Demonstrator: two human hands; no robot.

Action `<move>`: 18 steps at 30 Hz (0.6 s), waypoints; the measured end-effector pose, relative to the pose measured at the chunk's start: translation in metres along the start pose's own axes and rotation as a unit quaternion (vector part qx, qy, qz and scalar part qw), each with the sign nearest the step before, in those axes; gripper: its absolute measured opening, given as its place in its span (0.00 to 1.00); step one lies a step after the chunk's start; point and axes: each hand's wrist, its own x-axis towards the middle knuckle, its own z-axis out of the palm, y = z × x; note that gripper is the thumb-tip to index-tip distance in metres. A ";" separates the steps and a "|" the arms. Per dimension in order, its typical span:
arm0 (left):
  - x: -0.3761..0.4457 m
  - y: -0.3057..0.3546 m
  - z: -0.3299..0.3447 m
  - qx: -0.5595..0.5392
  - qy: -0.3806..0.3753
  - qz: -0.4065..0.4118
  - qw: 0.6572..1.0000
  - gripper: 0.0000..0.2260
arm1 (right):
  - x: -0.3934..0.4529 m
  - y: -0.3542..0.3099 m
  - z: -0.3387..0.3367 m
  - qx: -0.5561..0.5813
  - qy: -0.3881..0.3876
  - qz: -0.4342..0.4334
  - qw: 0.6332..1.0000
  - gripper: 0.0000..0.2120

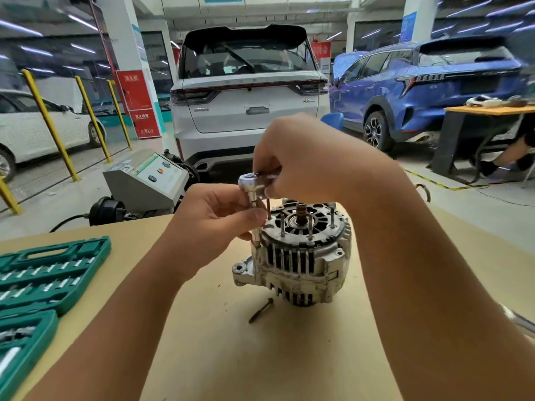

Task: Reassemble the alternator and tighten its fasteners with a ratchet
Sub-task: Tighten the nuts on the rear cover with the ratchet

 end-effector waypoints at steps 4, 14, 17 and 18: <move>0.000 -0.001 0.002 0.002 0.008 0.010 1.000 0.06 | -0.007 -0.001 -0.008 -0.003 -0.031 0.006 1.000 0.07; 0.000 0.006 0.007 0.007 -0.006 0.002 1.000 0.07 | -0.012 -0.003 -0.012 -0.008 -0.028 0.021 0.999 0.10; 0.000 0.009 0.004 0.007 -0.032 0.014 0.999 0.07 | -0.016 -0.003 -0.015 0.003 -0.049 0.015 0.999 0.14; 0.000 0.009 0.002 -0.006 -0.036 0.013 0.999 0.08 | -0.014 -0.002 -0.013 0.011 -0.038 0.014 0.999 0.15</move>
